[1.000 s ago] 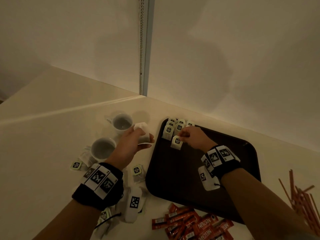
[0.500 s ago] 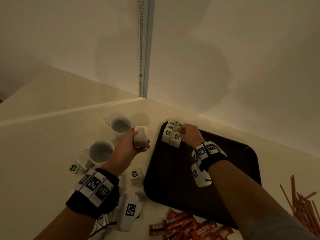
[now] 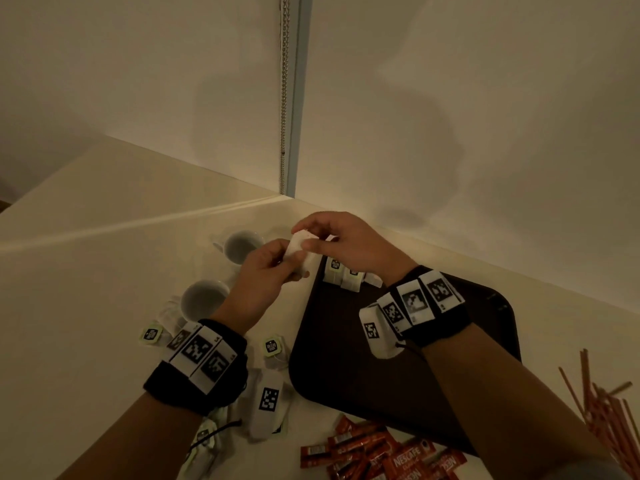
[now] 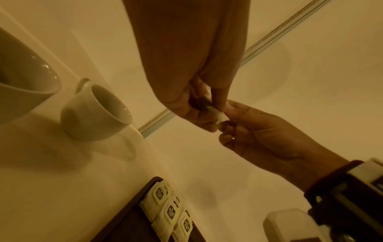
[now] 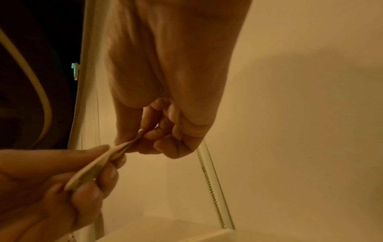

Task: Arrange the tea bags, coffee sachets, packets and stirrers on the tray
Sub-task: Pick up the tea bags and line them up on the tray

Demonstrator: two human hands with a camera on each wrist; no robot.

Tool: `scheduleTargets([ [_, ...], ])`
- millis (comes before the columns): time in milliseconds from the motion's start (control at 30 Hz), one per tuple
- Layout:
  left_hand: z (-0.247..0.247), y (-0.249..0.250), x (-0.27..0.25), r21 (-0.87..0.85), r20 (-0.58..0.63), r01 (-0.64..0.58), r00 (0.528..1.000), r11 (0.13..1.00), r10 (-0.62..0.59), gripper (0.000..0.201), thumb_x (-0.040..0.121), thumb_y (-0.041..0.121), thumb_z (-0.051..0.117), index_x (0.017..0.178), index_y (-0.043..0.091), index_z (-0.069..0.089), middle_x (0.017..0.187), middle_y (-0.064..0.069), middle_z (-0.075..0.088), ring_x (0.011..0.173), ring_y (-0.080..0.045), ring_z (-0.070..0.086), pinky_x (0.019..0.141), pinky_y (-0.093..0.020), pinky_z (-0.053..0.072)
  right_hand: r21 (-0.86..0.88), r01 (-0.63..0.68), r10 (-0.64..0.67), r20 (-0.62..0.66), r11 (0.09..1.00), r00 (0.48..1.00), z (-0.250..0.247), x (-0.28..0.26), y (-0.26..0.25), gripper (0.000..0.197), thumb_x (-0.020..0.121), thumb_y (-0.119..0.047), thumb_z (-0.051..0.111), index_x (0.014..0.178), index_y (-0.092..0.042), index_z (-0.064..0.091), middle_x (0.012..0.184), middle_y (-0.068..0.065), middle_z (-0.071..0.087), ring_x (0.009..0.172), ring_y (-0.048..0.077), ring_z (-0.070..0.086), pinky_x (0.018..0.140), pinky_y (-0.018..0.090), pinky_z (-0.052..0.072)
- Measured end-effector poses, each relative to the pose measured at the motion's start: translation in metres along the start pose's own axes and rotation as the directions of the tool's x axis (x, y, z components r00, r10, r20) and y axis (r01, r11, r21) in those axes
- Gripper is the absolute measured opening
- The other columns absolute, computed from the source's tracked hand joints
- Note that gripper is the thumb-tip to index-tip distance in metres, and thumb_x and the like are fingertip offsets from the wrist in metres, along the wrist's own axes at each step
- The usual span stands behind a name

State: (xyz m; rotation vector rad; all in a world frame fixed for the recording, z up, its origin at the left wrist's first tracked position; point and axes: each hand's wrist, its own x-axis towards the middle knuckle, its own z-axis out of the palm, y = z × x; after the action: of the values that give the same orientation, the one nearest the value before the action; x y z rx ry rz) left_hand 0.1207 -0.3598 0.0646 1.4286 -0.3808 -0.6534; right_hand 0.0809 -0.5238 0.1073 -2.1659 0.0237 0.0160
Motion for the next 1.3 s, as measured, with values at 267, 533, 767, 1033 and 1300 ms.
scheduleTargets([
  [267,0.002,0.011,-0.006,-0.342,0.131,0.150,0.985,0.928,-0.111,0.017,0.090,0.017,0.051,0.096,0.016,0.068,0.080,0.002,0.069,0.078,-0.013,0.059,0.063,-0.016,0.050,-0.012,0.085,-0.083,0.113,0.996,0.990,-0.027,-0.010,-0.022,0.028,0.081,0.002,0.063,0.080,-0.025,0.070,0.105,0.005,0.053,0.096,0.016,0.055,0.074,0.029,0.048],
  [533,0.001,0.011,-0.007,-0.185,0.054,-0.029,0.998,0.982,0.040,0.010,0.087,0.015,0.058,0.094,0.008,0.062,0.088,-0.011,0.064,0.083,-0.019,0.063,0.067,-0.021,0.052,0.096,0.034,-0.039,0.057,0.995,0.998,-0.025,-0.018,-0.024,0.012,0.084,-0.004,0.067,0.094,-0.009,0.068,0.092,0.014,0.068,0.078,0.025,0.065,0.074,0.031,0.056],
  [767,0.011,0.009,-0.005,0.036,0.032,-0.187,0.982,0.982,0.186,0.012,0.080,0.005,0.069,0.089,0.014,0.070,0.074,0.006,0.074,0.071,-0.008,0.068,0.064,-0.017,0.051,0.210,0.019,-0.002,-0.081,0.978,0.997,-0.018,-0.030,-0.019,0.020,0.087,-0.003,0.063,0.105,-0.010,0.065,0.081,0.010,0.066,0.069,0.014,0.064,0.066,0.023,0.054],
  [1033,0.023,-0.001,-0.012,0.104,0.151,-0.084,0.986,0.991,0.068,0.045,0.072,0.010,0.078,0.111,0.026,0.061,0.107,0.007,0.069,0.099,-0.005,0.065,0.083,-0.020,0.052,0.071,-0.002,0.017,-0.204,0.997,0.979,-0.032,-0.048,-0.004,0.008,0.082,-0.007,0.070,0.087,-0.014,0.068,0.079,0.003,0.070,0.070,0.018,0.068,0.065,0.026,0.057],
  [1300,-0.052,-0.023,-0.083,0.432,0.237,0.002,0.965,0.902,-0.116,0.033,0.066,0.055,0.061,0.095,0.042,0.065,0.098,0.007,0.069,0.084,-0.010,0.066,0.074,-0.022,0.053,-0.075,-0.479,0.467,-0.133,0.875,0.874,-0.042,-0.078,0.087,0.011,0.087,-0.008,0.062,0.094,-0.016,0.062,0.093,-0.002,0.064,0.078,0.011,0.063,0.064,0.015,0.053],
])
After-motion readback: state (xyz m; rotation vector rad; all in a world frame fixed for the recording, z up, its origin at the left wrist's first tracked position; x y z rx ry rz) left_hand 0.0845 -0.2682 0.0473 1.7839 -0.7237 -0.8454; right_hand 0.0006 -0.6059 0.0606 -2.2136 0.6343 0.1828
